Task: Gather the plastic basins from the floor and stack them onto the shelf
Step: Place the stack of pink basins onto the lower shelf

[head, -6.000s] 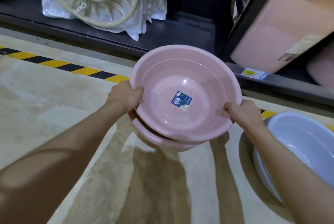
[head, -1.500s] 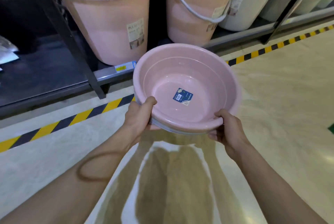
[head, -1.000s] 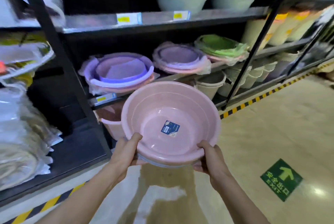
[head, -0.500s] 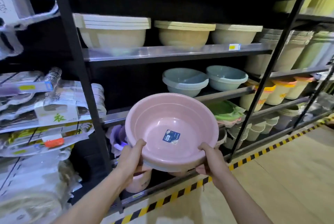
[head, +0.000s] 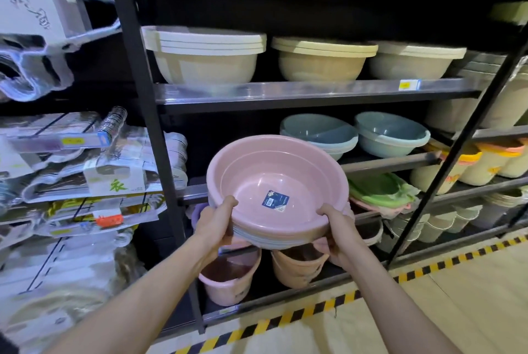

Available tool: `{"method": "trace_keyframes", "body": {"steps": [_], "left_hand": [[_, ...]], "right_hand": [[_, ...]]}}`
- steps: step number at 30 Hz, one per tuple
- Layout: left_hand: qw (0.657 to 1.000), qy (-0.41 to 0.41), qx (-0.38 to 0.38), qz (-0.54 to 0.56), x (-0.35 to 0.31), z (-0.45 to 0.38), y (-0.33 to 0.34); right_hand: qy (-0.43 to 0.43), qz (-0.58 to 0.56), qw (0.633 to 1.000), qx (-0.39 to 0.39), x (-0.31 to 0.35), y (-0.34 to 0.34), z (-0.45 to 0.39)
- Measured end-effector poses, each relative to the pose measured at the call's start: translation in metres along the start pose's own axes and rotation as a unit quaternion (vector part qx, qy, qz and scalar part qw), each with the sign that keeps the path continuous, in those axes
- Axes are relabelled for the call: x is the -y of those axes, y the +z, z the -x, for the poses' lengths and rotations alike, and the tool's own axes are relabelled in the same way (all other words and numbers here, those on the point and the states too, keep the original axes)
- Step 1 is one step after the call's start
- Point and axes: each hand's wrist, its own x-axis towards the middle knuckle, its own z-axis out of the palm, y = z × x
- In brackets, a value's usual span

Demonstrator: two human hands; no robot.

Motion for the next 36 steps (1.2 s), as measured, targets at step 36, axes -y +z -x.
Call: {"method": "trace_keyframes", "body": {"steps": [36], "left_hand": [[0.988, -0.013, -0.130, 0.085, -0.084, -0.223, -0.016]], "right_hand": [[0.006, 0.108, 0.985, 0.131, 0.088, 0.149, -0.276]]}}
